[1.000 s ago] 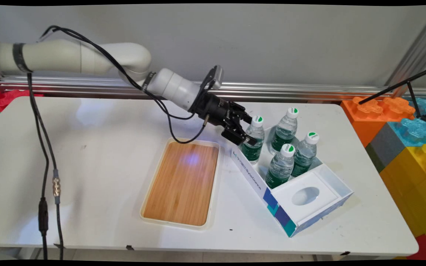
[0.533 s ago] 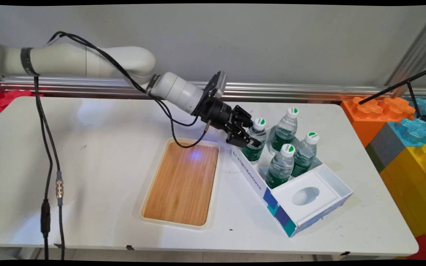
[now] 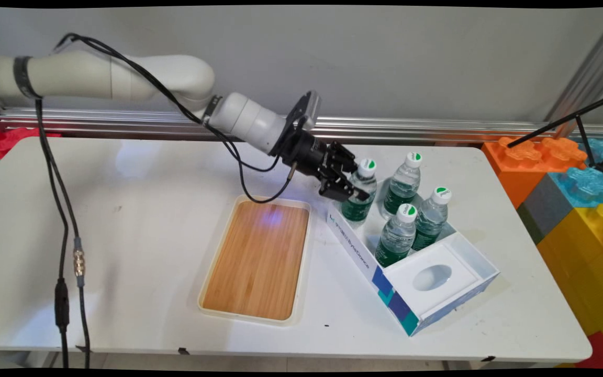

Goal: Place the picked object on the tray

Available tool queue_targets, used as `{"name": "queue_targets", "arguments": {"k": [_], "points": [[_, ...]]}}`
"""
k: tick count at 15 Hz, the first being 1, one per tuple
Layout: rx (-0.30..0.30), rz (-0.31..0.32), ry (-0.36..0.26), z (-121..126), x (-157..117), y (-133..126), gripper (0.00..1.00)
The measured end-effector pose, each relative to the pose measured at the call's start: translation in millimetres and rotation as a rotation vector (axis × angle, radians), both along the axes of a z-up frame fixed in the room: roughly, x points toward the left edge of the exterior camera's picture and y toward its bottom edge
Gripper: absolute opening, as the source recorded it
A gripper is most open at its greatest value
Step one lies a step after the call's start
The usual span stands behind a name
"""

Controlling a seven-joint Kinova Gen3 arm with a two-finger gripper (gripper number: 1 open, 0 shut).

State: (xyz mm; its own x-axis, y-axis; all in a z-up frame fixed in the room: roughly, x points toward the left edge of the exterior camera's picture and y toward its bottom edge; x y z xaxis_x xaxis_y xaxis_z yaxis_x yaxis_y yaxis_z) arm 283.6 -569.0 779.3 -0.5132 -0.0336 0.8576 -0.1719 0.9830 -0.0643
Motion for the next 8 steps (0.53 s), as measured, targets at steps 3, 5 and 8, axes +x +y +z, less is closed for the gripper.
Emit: {"name": "queue_targets", "arguments": {"k": [3,5,8], "points": [[0.017,0.038,0.026,28.8,1.9,4.0,0.00],[0.043,0.069,0.048,51.7,5.6,8.6,0.00],[0.087,0.107,0.067,87.5,18.0,20.5,0.00]]}}
